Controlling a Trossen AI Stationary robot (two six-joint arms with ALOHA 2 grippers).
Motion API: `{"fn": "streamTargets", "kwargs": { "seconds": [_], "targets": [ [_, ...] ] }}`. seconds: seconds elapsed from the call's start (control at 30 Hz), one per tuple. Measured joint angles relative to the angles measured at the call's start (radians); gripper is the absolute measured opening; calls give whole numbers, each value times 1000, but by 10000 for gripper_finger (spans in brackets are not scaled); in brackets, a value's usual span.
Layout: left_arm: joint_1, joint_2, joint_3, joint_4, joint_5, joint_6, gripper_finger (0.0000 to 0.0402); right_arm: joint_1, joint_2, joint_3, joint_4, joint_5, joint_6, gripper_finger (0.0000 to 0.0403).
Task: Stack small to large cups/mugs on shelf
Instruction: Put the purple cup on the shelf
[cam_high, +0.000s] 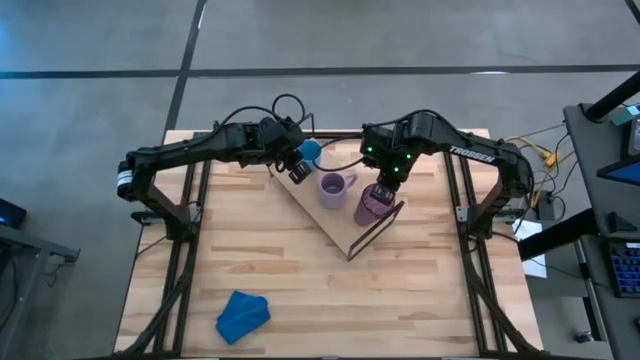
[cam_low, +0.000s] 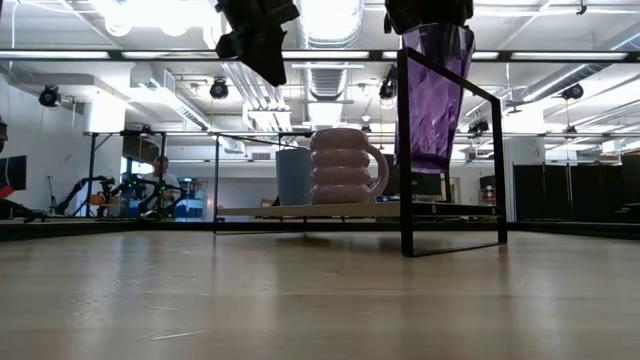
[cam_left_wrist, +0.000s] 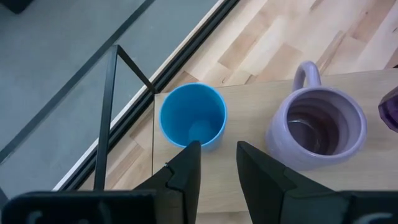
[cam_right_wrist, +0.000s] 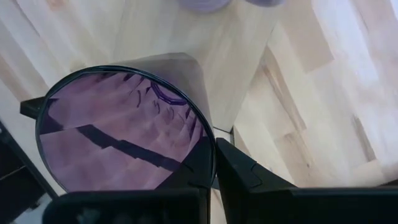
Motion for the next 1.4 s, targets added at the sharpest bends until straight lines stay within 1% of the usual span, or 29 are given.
{"fn": "streamTargets", "kwargs": {
  "seconds": [0.2, 0.47, 0.97, 1.17, 1.4],
  "targets": [
    [0, 0, 0, 0, 0, 0, 89, 0, 0, -12, 3, -1, -28, 9],
    [1, 0, 0, 5, -1, 0, 89, 2, 2, -56, 44, -32, -75, 9],
    [1, 2, -1, 65, -3, -1, 89, 3, 2, -63, 102, -40, -132, 9],
    [1, 2, -1, 80, -3, -1, 89, 2, 2, -73, 165, -40, -146, 9],
    [1, 2, -1, 83, -3, -1, 89, 2, 2, -75, 164, -36, -149, 9]
  ]
}}
